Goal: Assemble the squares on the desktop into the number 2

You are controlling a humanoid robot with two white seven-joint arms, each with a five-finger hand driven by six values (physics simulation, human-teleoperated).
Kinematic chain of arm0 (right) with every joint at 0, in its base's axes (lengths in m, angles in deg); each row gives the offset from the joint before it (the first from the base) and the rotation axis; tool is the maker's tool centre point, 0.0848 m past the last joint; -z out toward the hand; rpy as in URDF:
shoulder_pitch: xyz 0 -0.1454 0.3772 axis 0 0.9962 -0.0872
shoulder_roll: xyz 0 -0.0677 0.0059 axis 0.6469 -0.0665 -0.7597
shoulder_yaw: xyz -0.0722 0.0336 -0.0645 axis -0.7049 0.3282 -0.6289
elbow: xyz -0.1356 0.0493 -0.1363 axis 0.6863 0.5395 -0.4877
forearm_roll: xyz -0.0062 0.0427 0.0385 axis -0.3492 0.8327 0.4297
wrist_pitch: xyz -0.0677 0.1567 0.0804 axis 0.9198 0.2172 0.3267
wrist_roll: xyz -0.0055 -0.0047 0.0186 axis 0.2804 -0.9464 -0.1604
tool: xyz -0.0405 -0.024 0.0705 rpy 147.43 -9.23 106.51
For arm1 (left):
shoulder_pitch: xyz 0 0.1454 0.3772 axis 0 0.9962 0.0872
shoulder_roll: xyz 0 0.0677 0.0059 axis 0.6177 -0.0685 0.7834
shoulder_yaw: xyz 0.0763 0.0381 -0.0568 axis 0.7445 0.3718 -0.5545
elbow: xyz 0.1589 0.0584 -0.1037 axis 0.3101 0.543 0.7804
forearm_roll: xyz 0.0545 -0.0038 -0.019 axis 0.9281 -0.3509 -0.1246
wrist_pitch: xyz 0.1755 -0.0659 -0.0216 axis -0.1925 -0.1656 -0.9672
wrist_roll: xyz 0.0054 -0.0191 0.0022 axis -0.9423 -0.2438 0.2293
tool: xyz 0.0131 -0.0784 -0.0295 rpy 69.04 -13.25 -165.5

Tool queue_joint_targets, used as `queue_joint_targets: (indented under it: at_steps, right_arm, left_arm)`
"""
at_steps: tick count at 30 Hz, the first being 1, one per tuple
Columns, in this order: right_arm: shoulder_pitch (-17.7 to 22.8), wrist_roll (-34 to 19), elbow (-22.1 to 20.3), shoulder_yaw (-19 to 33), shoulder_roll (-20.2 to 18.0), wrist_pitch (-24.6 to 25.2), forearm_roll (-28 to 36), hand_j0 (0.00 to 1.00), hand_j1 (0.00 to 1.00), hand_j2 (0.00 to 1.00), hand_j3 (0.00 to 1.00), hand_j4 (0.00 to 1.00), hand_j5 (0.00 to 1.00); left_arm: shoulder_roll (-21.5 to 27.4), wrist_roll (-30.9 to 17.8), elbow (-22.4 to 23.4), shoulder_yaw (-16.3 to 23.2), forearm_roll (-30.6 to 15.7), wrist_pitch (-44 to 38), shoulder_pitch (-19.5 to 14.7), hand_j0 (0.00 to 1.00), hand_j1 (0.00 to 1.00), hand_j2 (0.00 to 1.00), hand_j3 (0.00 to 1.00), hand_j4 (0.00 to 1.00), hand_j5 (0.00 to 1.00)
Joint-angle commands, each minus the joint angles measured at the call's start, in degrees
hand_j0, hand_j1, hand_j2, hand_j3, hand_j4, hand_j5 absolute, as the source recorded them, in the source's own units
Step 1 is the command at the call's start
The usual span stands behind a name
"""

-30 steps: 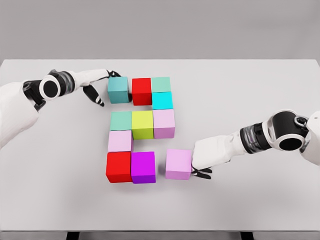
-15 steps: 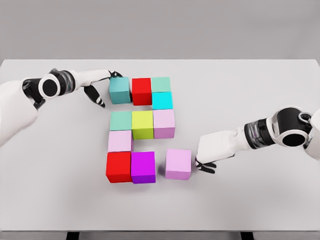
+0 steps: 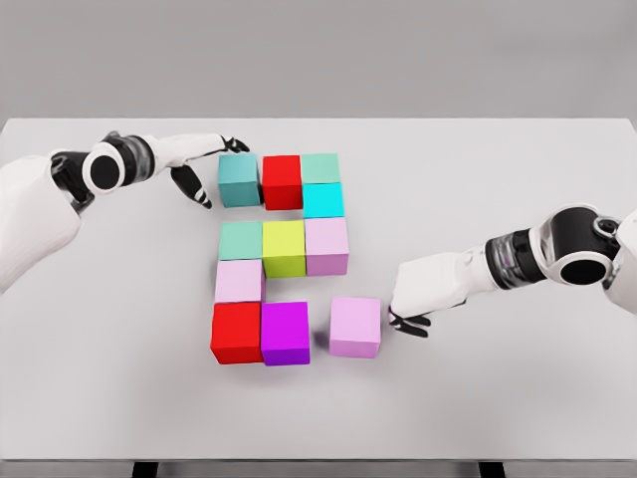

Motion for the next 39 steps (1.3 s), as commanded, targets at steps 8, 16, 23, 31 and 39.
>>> queue_joint_targets:
  at_steps: [8,16,23,31,39]
  right_arm:
    - [-0.1,0.0,0.3,0.0,0.9,0.1,-0.2,0.12,0.12,0.12,0.12,0.12,0.12]
    - [-0.1,0.0,-0.1,0.0,1.8,0.1,-0.2,0.12,0.12,0.12,0.12,0.12,0.12]
    - [-0.2,0.0,-0.3,0.0,1.9,0.1,-0.1,0.12,0.12,0.12,0.12,0.12,0.12]
    - [-0.4,0.0,-0.4,-0.1,2.5,0.1,-0.1,0.12,0.12,0.12,0.12,0.12,0.12]
    - [-0.5,0.0,-0.4,-0.1,2.8,0.1,0.0,0.12,0.12,0.12,0.12,0.12,0.12]
  left_arm:
    - [0.3,-0.6,-0.1,0.0,0.1,3.7,0.0,0.96,0.96,0.96,0.96,0.96,0.96]
    - [0.5,-0.7,-0.1,0.0,0.6,4.8,0.1,0.96,0.96,0.96,0.96,0.96,0.96]
    - [0.5,-1.1,-0.1,0.0,0.6,4.8,0.2,0.96,0.96,0.96,0.96,0.96,0.96]
    - [0.5,-2.8,0.0,0.0,0.6,4.8,0.2,0.97,0.97,0.97,0.97,0.97,0.97]
    - [0.5,-3.7,-0.1,0.1,0.6,5.3,0.2,0.97,0.97,0.97,0.97,0.97,0.97]
